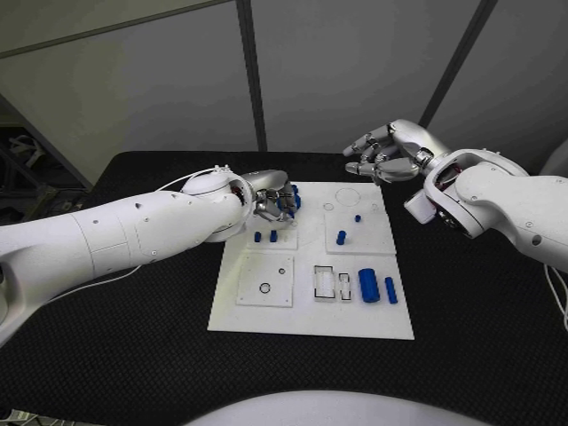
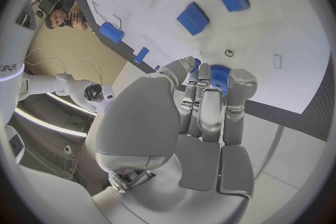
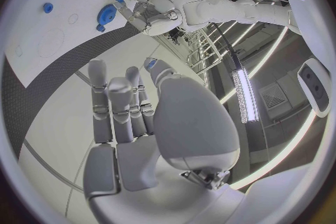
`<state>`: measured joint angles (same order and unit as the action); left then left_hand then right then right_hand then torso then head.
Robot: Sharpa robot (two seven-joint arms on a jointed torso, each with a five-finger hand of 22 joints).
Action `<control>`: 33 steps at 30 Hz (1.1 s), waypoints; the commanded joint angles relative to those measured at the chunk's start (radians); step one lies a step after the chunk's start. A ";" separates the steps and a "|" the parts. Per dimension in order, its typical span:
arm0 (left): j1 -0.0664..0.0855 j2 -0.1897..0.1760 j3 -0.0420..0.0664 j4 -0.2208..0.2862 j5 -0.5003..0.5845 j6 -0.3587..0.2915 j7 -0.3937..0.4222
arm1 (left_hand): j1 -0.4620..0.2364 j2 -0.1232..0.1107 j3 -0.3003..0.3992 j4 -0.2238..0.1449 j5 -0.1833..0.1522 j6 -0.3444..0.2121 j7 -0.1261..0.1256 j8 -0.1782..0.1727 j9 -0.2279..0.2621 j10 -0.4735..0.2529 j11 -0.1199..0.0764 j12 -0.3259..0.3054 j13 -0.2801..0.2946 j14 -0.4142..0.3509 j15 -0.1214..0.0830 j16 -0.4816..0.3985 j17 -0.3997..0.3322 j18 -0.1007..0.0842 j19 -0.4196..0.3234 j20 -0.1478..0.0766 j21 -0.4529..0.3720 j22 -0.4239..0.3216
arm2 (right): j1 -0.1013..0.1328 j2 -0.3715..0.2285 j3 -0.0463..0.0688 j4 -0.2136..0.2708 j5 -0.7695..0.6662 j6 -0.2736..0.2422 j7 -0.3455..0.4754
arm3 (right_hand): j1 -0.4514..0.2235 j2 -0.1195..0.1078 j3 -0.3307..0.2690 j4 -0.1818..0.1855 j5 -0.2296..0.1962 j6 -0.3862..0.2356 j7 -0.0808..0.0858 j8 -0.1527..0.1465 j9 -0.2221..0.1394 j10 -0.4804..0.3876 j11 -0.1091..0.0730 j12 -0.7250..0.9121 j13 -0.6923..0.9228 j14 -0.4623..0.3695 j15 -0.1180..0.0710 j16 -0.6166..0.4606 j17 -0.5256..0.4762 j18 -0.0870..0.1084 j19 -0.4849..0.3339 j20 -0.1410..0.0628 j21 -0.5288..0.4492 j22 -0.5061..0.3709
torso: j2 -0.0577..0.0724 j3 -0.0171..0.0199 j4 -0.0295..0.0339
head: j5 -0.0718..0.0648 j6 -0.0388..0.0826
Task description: Assemble the parts on the task board
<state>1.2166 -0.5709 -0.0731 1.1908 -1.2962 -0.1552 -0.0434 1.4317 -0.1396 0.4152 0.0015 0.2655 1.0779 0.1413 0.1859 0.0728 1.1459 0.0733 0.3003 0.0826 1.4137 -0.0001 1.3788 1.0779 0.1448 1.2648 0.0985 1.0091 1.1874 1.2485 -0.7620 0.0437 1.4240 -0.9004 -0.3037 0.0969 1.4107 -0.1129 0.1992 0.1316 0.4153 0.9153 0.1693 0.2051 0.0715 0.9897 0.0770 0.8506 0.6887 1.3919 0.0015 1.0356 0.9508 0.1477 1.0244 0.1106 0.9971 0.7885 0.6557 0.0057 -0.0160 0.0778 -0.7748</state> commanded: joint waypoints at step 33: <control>-0.023 -0.151 0.054 0.087 0.079 0.033 -0.031 | -0.016 -0.010 0.011 -0.001 -0.004 0.015 0.000 -0.009 0.001 0.014 -0.001 -0.013 -0.002 0.009 -0.001 0.006 -0.004 -0.018 0.007 0.003 0.007 0.005 | 0.002 -0.004 0.001 -0.004 -0.002 0.006 0.002 | 0.008 -0.006 0.007 0.000 0.009 0.004 -0.006 0.007 0.000 0.002 -0.003 -0.005 -0.002 0.005 -0.002 -0.008 0.001 0.016 0.007 0.001 -0.006 0.000 | 0.000 -0.0002 -0.0027 | 0.008 0.004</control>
<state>1.1932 -0.7255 -0.0205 1.2792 -1.2127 -0.1385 -0.0702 1.4226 -0.1487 0.4209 0.0012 0.2654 1.0848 0.1410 0.1814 0.0720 1.1531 0.0733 0.2894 0.0818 1.4171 -0.0035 1.3788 1.0751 0.1447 1.2683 0.1021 1.0129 1.1907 1.2484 -0.7669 0.0437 1.4201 -0.9008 -0.3022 0.0960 1.4160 -0.1182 0.1991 0.1315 0.4210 0.9153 0.1693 0.2088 0.0715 0.9896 0.0770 0.8506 0.6877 1.3919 0.0015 1.0314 0.9504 0.1476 1.0244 0.1107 0.9972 0.7885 0.6554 0.0056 -0.0182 0.0862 -0.7718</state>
